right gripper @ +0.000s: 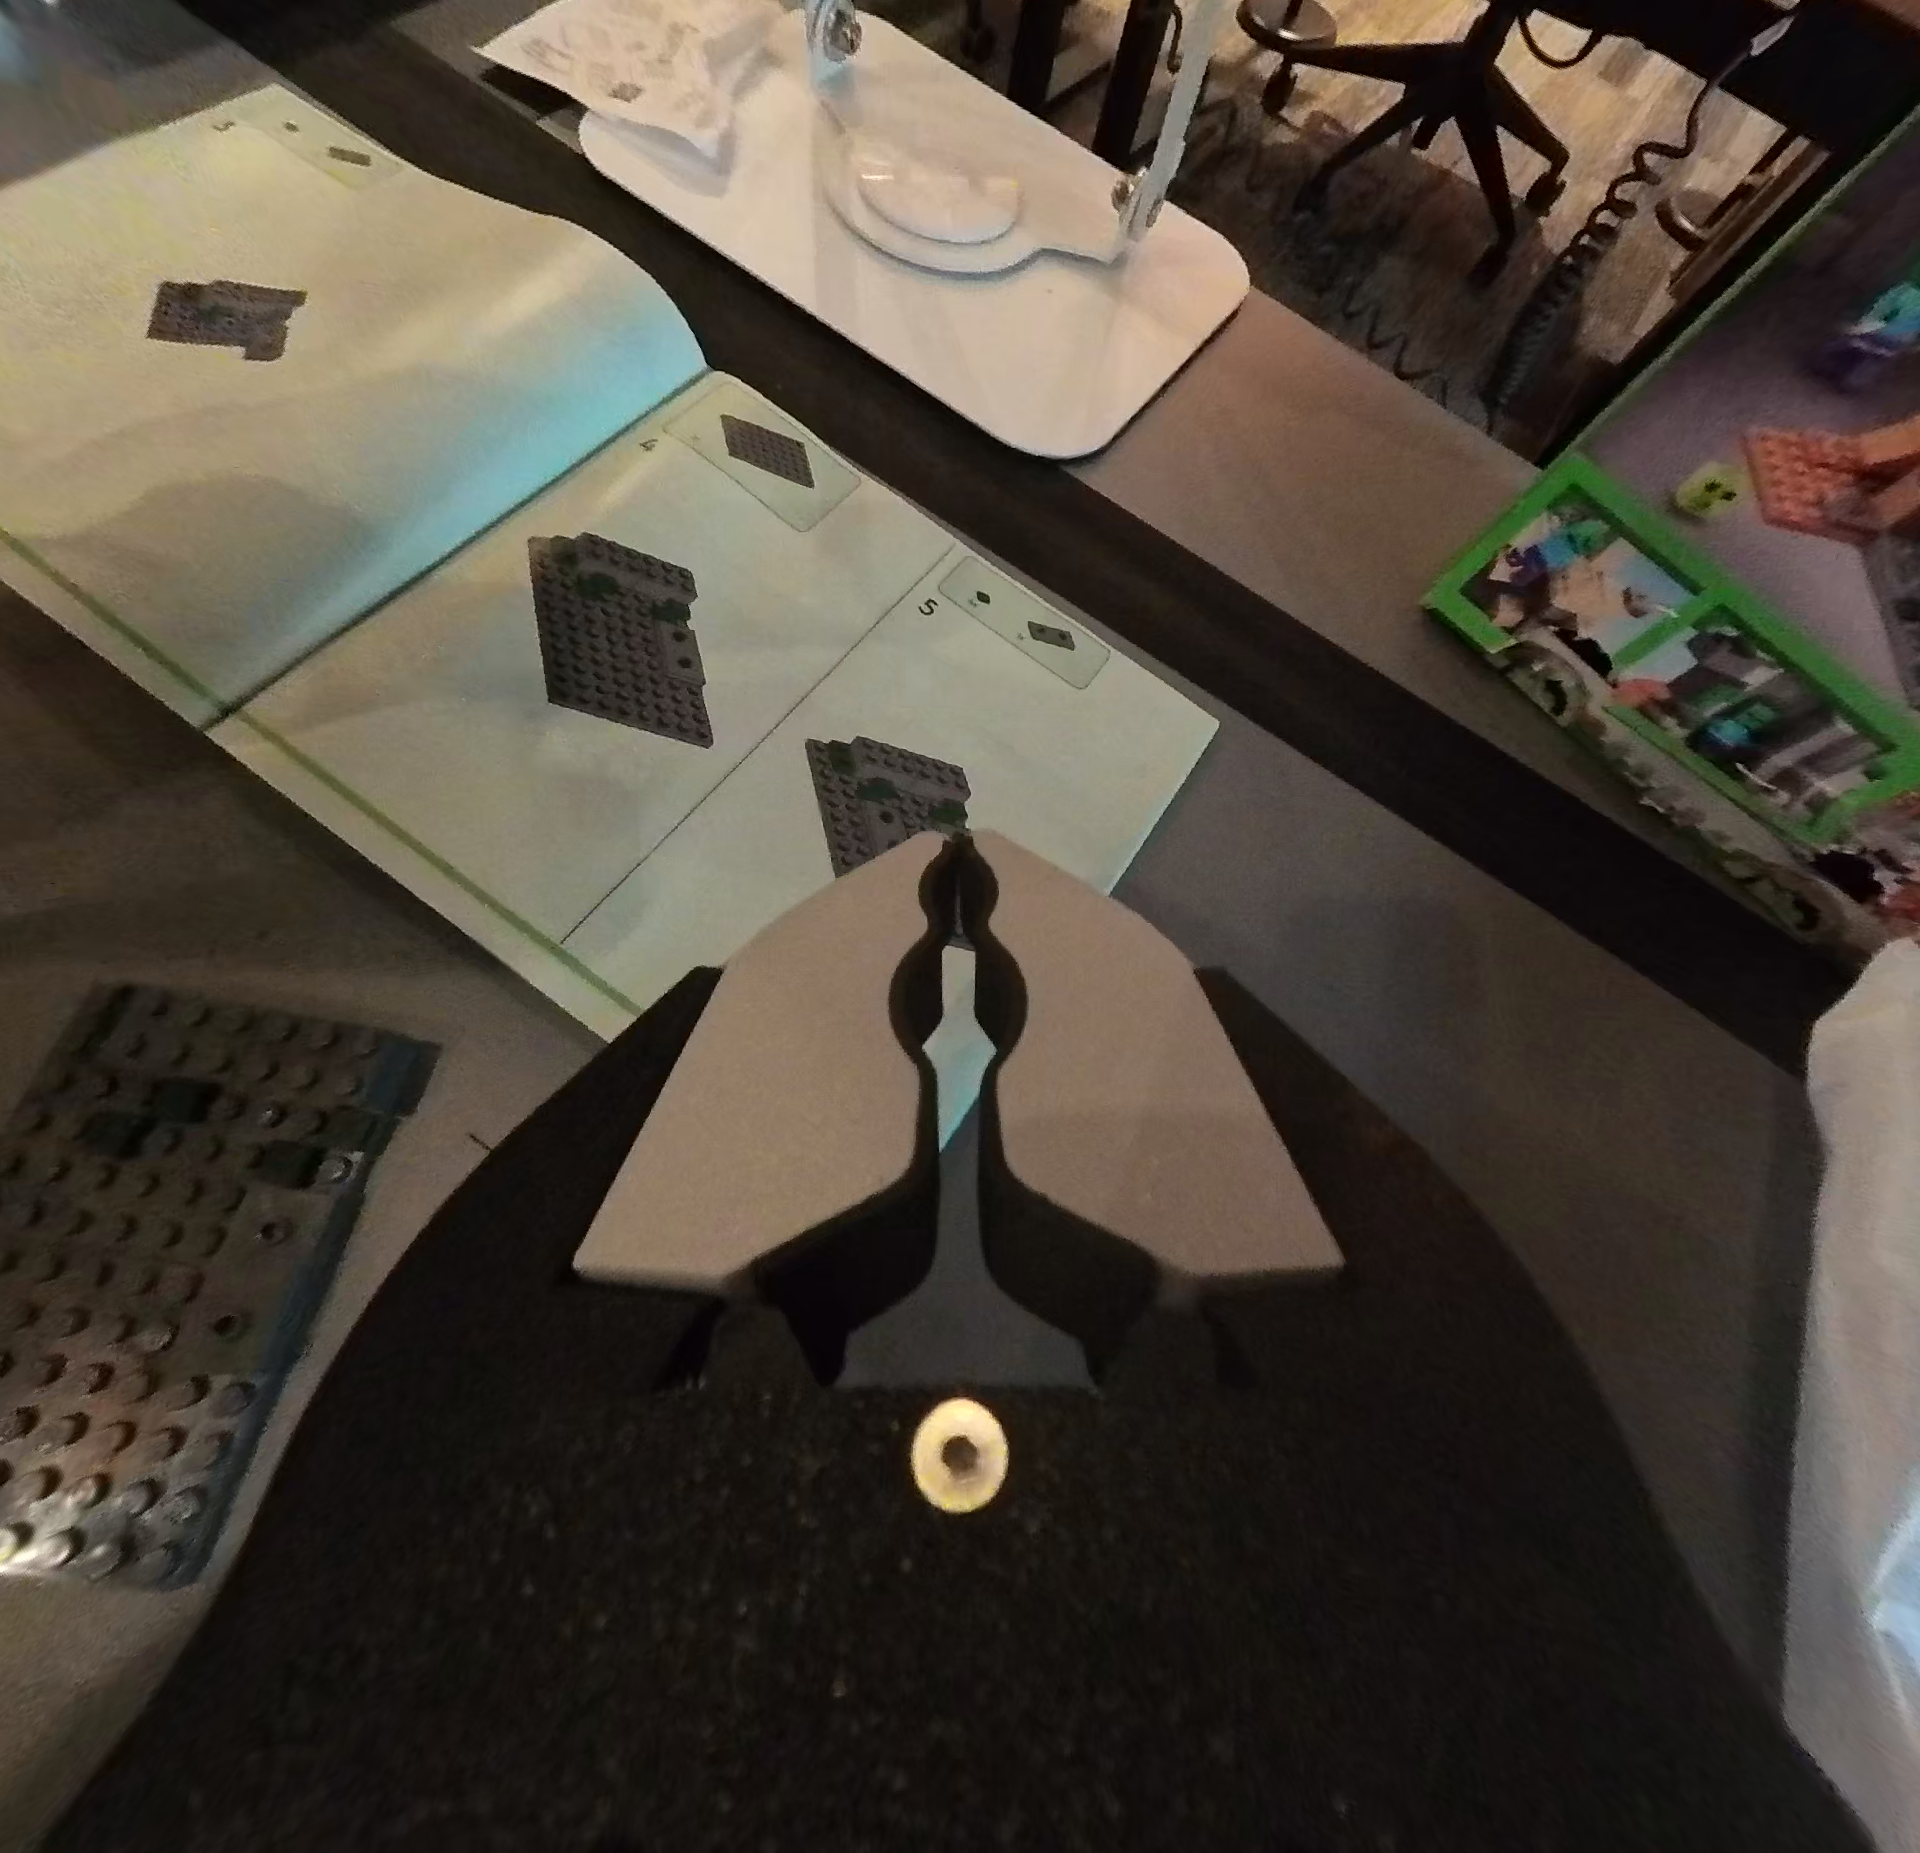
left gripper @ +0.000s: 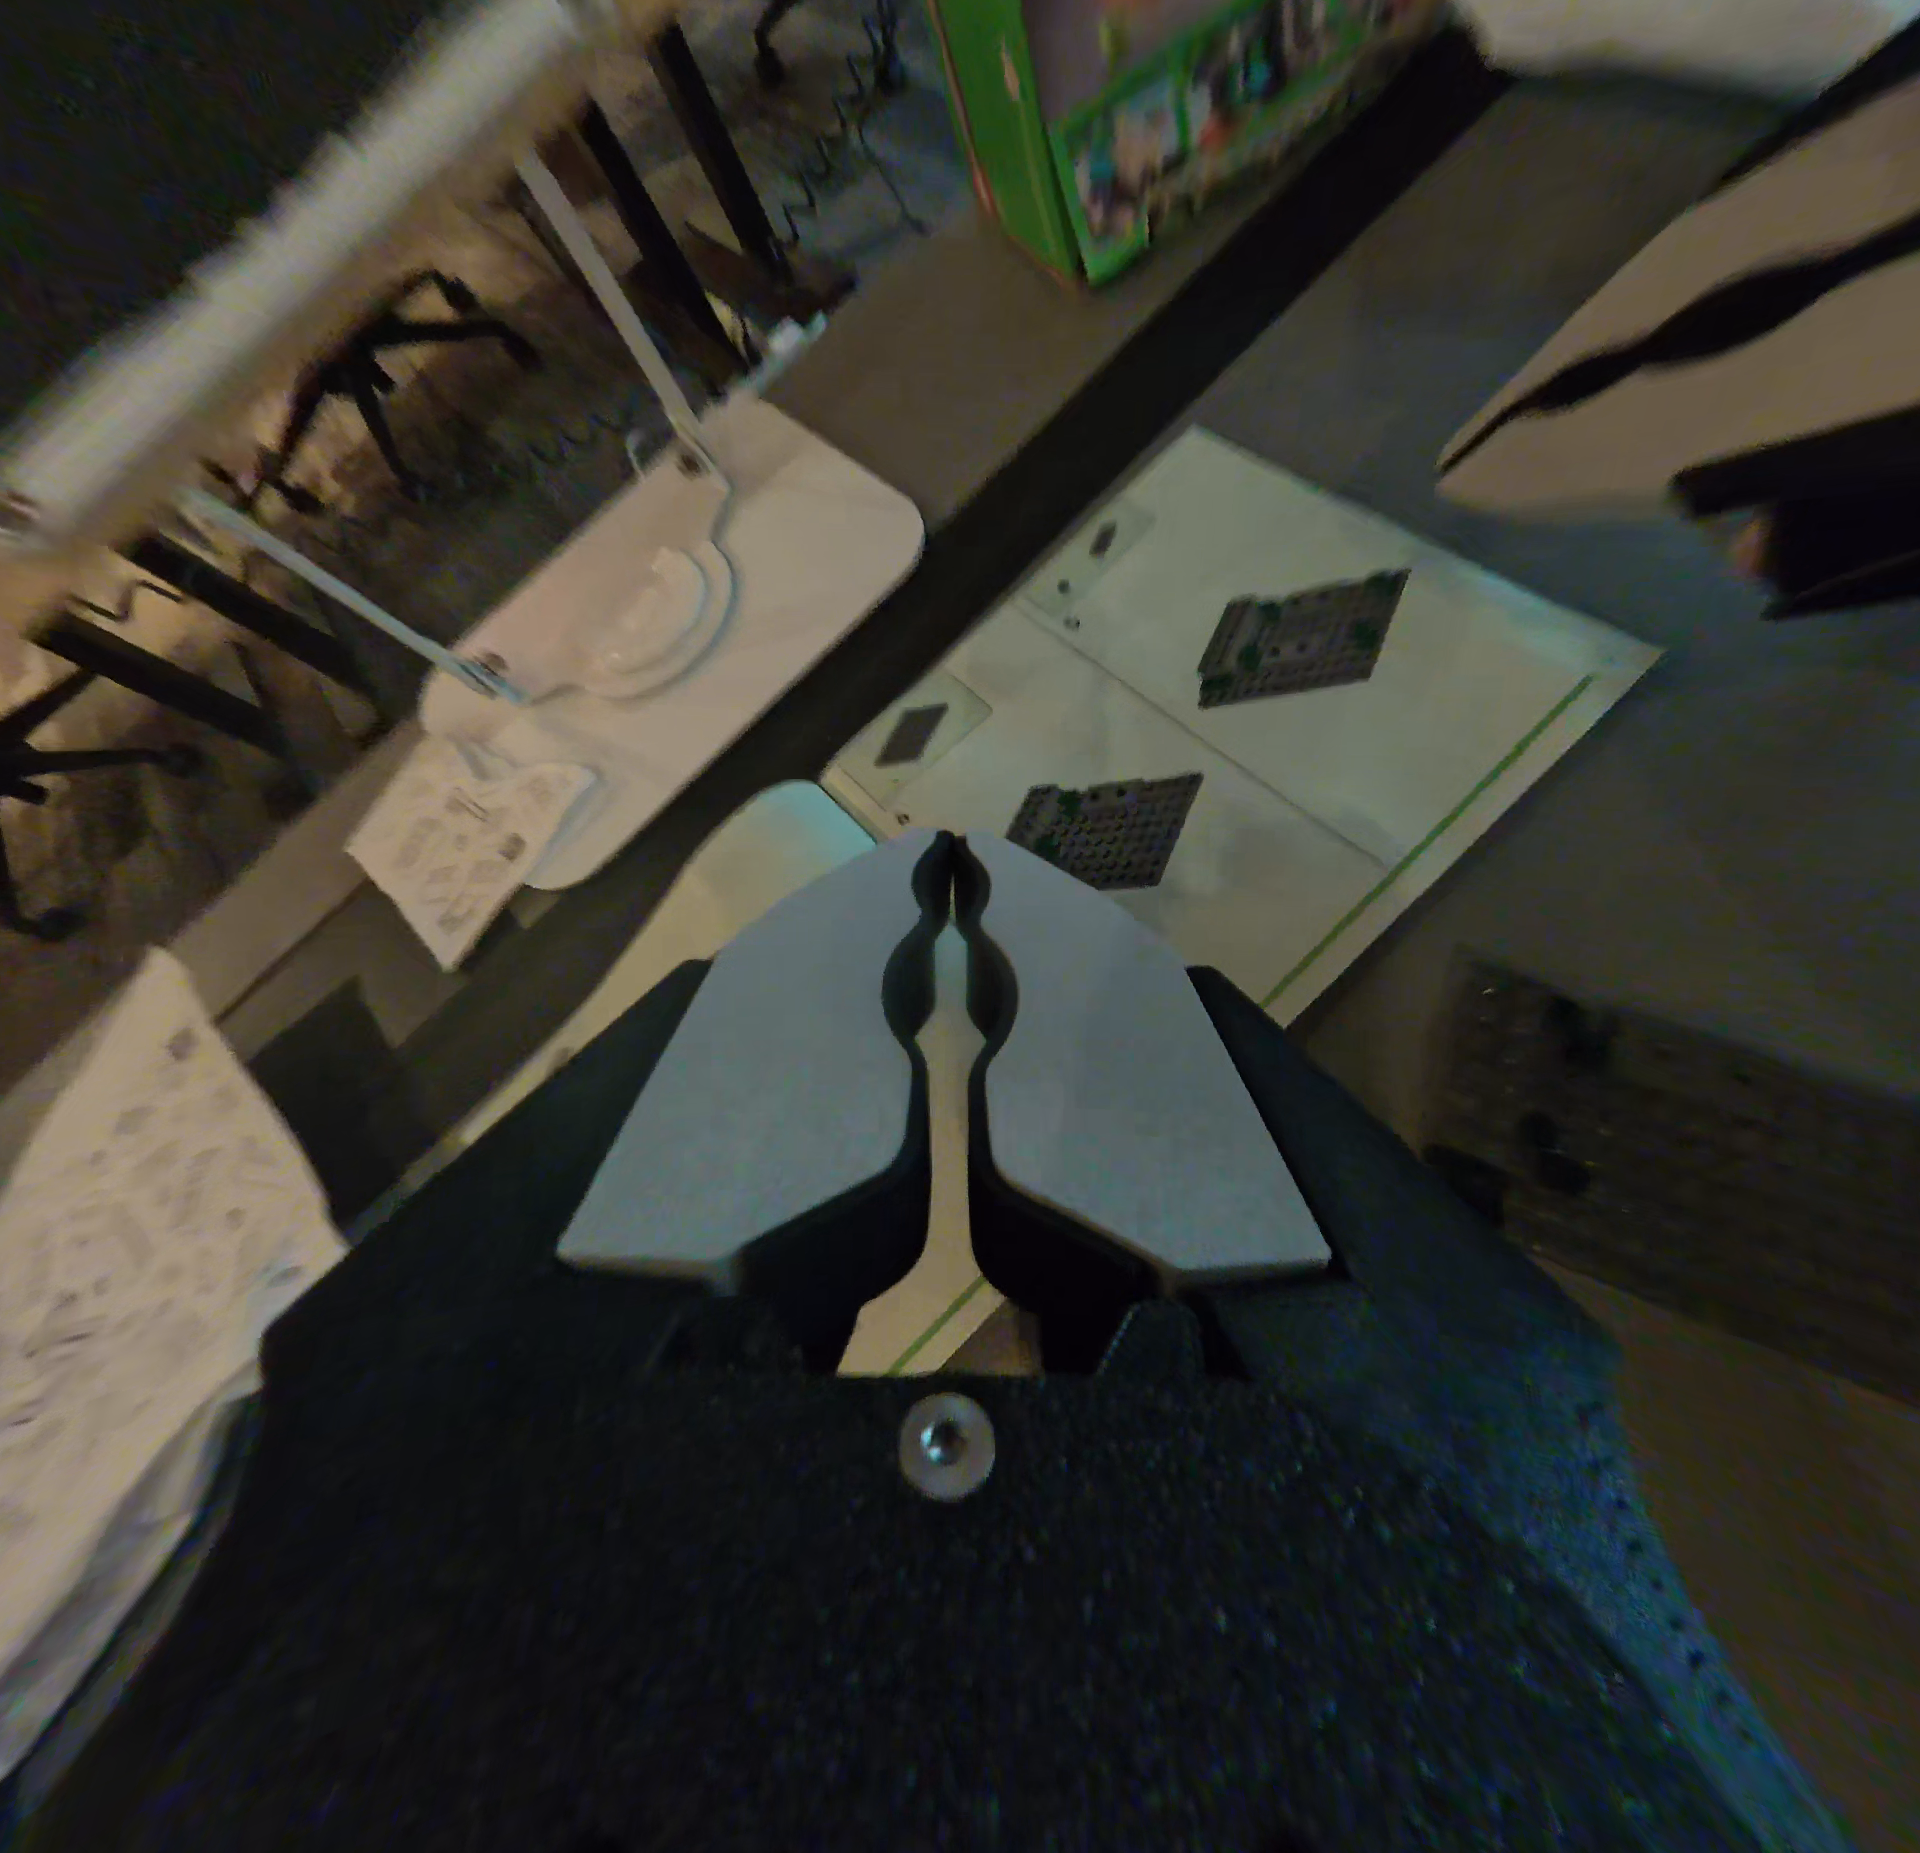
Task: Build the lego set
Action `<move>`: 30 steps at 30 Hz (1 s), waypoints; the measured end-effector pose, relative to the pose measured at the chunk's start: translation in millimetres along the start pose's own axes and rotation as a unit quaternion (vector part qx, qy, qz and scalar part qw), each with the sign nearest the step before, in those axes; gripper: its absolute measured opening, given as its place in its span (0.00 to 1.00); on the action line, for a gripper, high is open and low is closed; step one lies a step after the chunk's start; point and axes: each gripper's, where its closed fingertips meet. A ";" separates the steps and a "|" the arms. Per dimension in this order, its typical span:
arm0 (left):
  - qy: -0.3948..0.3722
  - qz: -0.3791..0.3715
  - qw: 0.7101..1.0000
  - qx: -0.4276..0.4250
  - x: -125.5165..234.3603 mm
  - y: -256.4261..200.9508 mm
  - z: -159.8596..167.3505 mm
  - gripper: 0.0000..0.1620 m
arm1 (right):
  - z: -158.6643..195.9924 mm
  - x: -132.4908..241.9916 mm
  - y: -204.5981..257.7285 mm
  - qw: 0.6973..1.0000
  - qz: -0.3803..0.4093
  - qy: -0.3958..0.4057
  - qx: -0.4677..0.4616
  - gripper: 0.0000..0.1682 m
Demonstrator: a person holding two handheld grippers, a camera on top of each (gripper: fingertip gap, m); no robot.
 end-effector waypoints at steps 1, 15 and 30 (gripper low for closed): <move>-0.009 -0.001 1.000 0.000 7.5 1.9 -5.6 0.00 | -0.6 0.1 0.1 1.000 -0.001 -0.002 -0.001 0.00; -0.015 -0.027 0.999 0.035 45.2 -11.3 59.4 0.00 | 7.7 -6.6 6.6 1.000 -0.014 0.015 0.011 0.12; 0.022 0.005 0.999 0.043 15.9 -26.0 99.3 0.00 | 37.2 -27.8 8.7 0.998 -0.020 0.053 0.034 0.00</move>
Point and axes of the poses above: each gripper's, where its closed fingertips meet, x back along the fingers, z out of its underside, y = z × x across the jaws, and after that the axes turned 4 degrees about -z, right-handed
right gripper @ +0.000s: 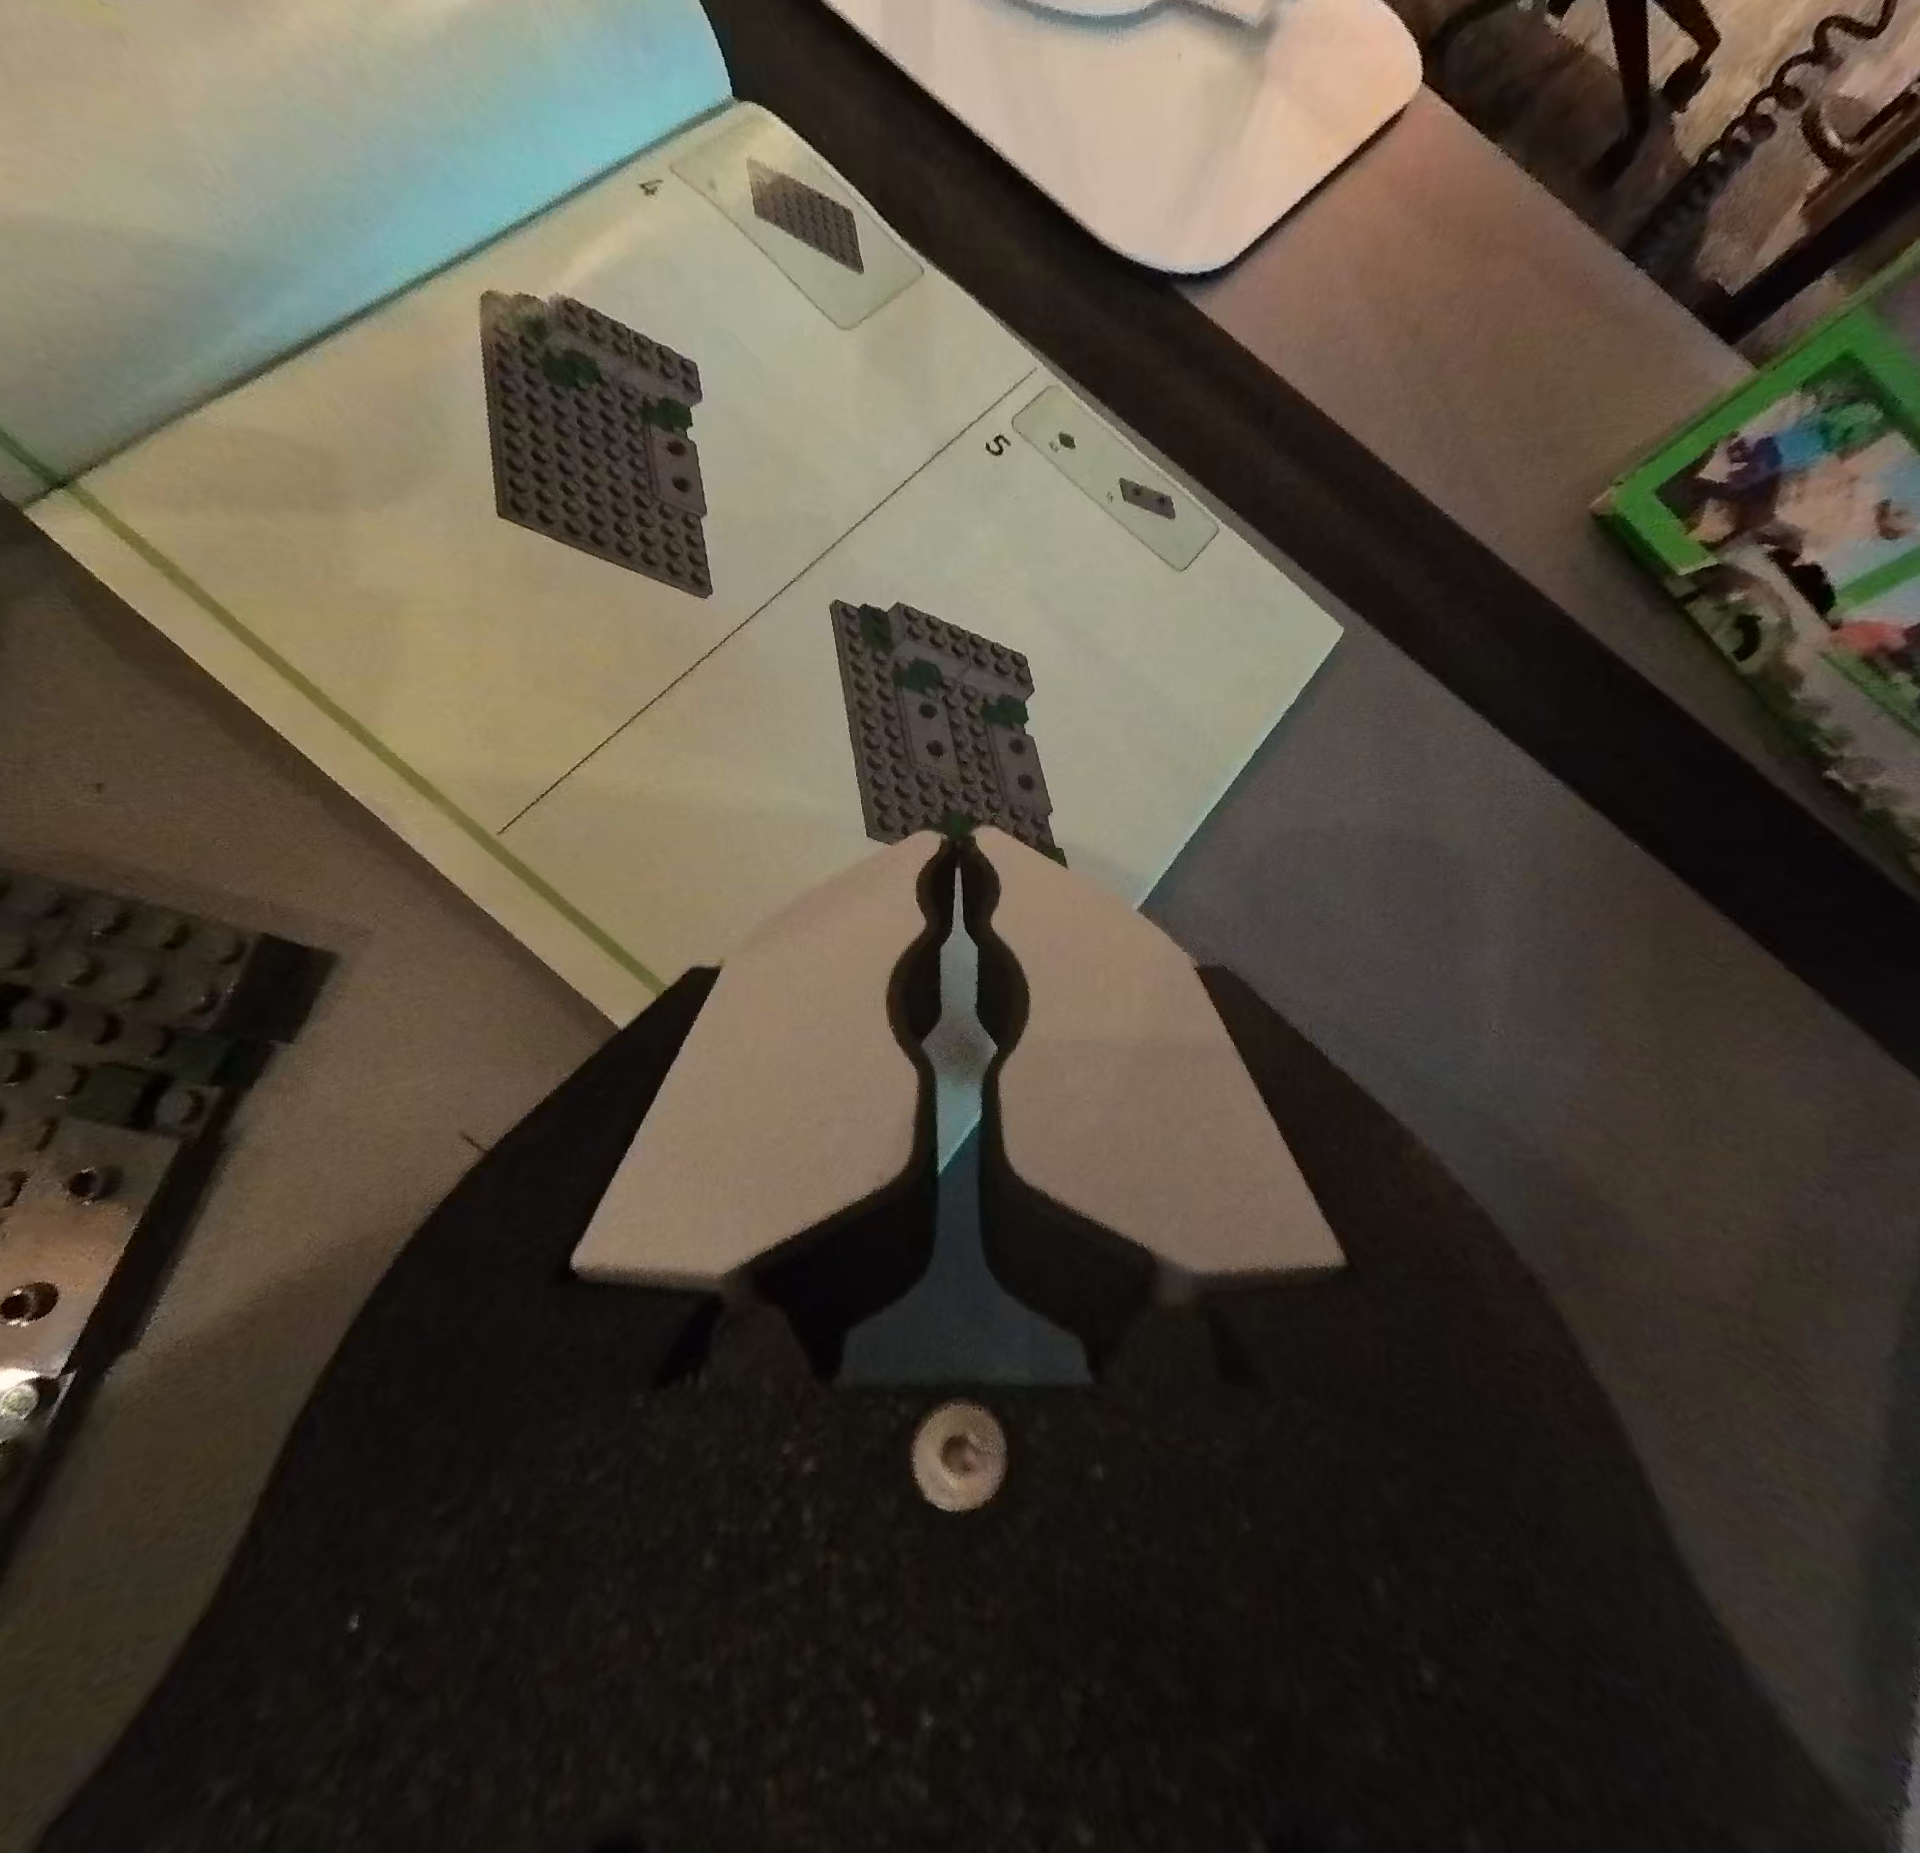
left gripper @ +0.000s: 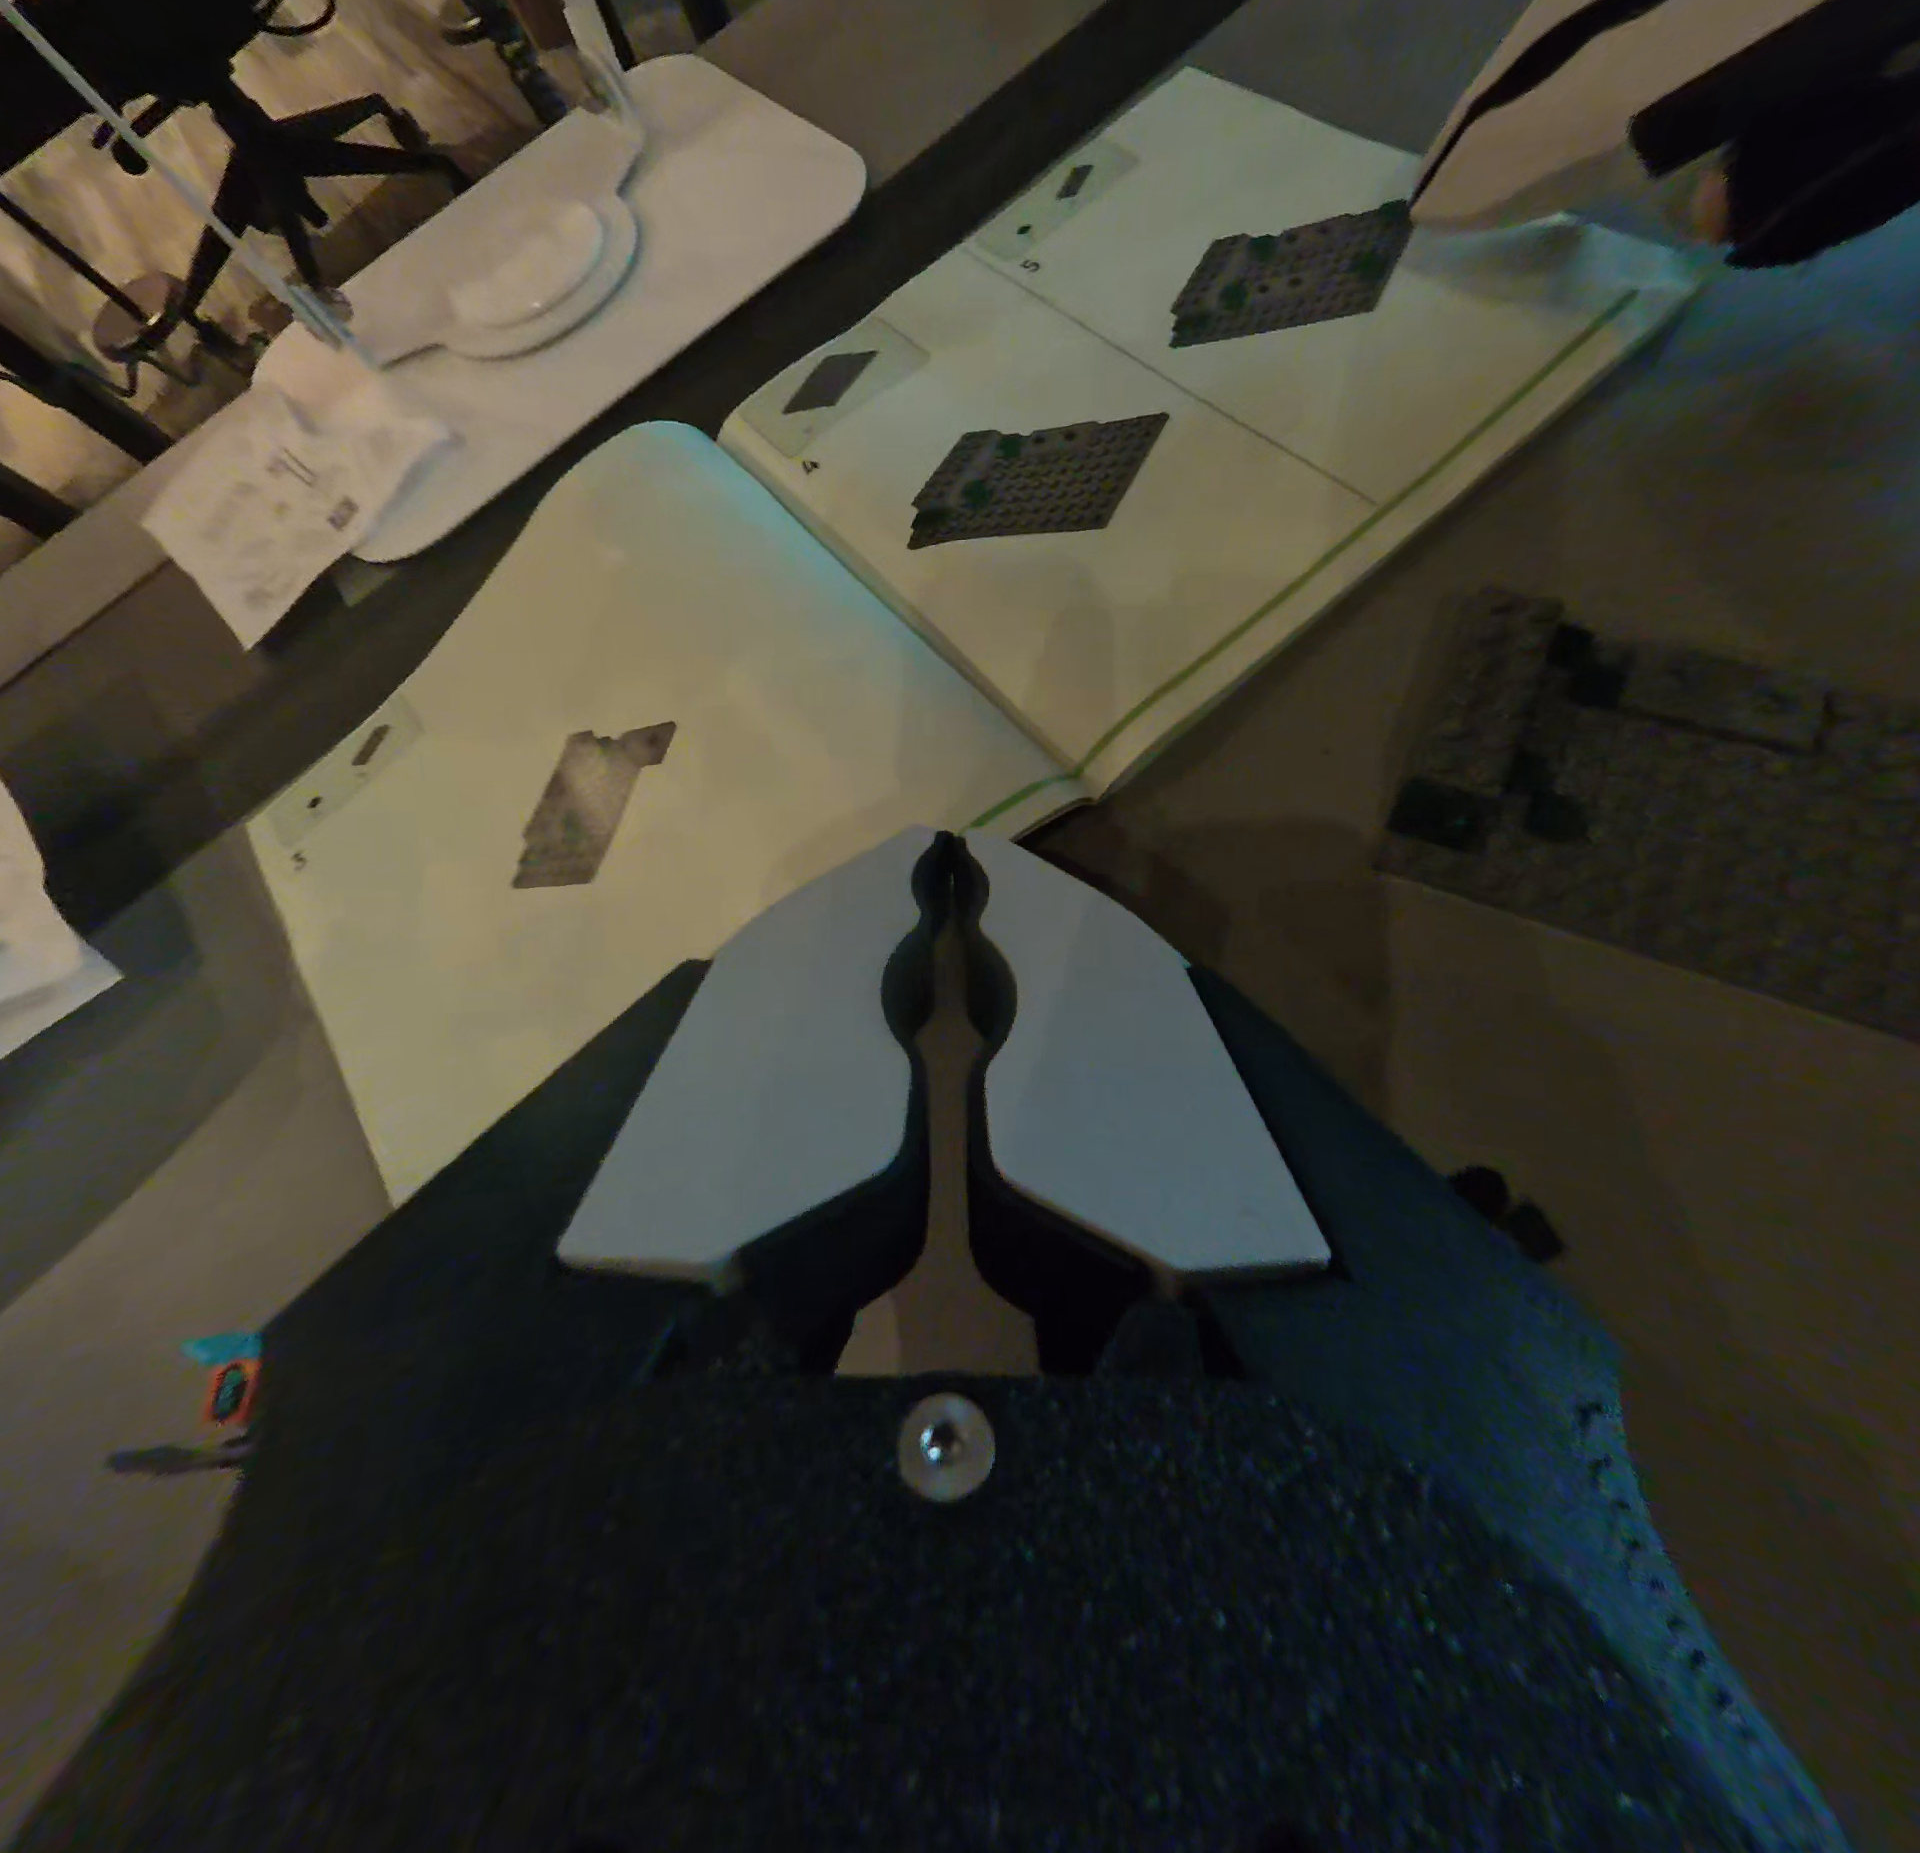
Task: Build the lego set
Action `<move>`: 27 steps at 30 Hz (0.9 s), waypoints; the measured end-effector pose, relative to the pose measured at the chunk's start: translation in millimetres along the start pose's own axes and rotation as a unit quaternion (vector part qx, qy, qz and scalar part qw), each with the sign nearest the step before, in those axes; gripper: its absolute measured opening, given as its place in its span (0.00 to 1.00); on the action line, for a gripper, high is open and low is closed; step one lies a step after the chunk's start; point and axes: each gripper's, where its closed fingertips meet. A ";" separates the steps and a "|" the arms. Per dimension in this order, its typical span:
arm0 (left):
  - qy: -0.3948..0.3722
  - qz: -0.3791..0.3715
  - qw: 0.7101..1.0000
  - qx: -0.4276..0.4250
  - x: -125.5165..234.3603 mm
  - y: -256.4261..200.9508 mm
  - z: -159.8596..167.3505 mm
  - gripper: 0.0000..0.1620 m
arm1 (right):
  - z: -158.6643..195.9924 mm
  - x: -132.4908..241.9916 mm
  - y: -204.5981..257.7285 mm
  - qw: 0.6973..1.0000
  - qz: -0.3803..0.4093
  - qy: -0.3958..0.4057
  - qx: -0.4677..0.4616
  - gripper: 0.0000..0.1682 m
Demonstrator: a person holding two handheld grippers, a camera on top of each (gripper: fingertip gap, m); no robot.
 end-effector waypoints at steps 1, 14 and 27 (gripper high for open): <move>-0.001 0.003 1.000 0.000 0.2 -1.1 -0.5 0.00 | -0.4 0.2 0.0 1.000 0.000 0.000 0.001 0.00; -0.011 0.010 1.000 -0.020 4.9 -12.5 -7.6 0.00 | 0.3 -2.1 1.0 1.000 0.013 0.011 -0.002 0.00; -0.012 0.012 1.000 -0.020 4.0 -13.7 -8.0 0.00 | -10.3 -6.7 -4.3 0.997 0.044 0.013 -0.054 0.00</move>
Point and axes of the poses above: each gripper's, where its closed fingertips meet, x back along the fingers, z out of its underside, y = z × x across the jaws, and after that the axes turned 4 degrees about -z, right-handed
